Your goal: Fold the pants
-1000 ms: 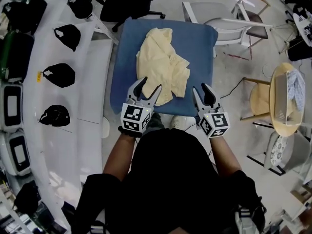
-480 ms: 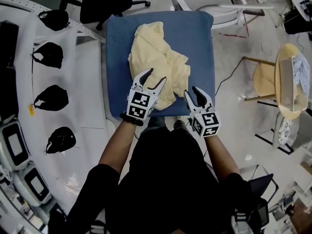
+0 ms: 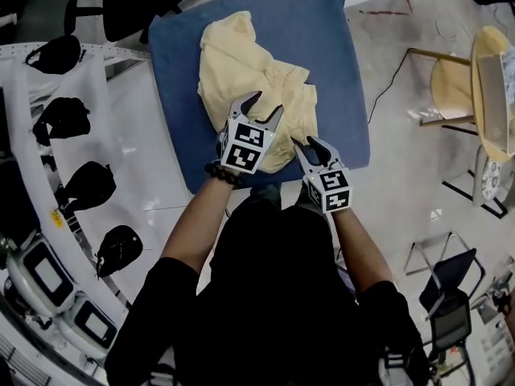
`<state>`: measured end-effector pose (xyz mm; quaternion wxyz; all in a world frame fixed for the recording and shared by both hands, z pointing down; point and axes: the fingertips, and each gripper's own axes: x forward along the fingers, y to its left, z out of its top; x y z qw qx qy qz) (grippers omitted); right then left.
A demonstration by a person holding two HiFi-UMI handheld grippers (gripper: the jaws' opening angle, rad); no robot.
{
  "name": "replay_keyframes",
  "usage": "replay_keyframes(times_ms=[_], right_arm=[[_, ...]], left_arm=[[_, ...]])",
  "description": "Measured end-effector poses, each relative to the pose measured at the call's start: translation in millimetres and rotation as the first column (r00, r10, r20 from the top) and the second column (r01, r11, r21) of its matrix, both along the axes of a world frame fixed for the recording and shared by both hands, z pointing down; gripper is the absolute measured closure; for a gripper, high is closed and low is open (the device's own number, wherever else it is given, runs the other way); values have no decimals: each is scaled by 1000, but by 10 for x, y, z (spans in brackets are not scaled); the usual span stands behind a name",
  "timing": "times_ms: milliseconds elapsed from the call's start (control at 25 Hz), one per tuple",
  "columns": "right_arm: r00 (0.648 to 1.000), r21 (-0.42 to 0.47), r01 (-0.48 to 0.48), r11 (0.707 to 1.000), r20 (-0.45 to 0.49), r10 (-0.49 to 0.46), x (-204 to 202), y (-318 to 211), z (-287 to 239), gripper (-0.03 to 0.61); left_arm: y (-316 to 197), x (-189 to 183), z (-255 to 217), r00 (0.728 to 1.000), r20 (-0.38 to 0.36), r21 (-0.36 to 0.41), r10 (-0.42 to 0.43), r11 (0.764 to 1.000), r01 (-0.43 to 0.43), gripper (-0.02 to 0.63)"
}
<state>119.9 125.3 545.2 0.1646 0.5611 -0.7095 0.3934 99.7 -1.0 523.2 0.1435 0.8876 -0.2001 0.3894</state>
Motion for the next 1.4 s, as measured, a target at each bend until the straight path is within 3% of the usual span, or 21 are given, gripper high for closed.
replay_keyframes(times_ms=[280, 480, 760, 920, 1040, 1200, 1400], right_arm=[[1000, -103, 27, 994, -4, -27, -279, 245, 514, 430], [1000, -144, 7, 990, 20, -4, -251, 281, 694, 420], [998, -198, -3, 980, 57, 15, -306, 253, 791, 417], [998, -225, 5, 974, 67, 11, -378, 228, 809, 482], [995, -195, 39, 980, 92, -22, -460, 159, 702, 526], [991, -131, 61, 990, 128, -45, -555, 56, 505, 529], [987, -111, 56, 992, 158, -38, -623, -14, 400, 529]], left_arm=[[-65, 296, 409, 992, 83, -3, 98, 995, -98, 376], [-83, 293, 648, 986, 142, 4, 92, 996, -94, 376], [-76, 251, 799, 986, 148, -50, 77, 996, -71, 348], [-62, 220, 889, 982, 173, -73, 82, 995, -70, 348], [-58, 218, 1002, 974, 207, -74, 87, 995, -73, 350], [-93, 210, 1098, 970, 229, -79, 82, 995, -65, 371], [-111, 183, 1086, 973, 215, -82, 88, 994, -72, 438]])
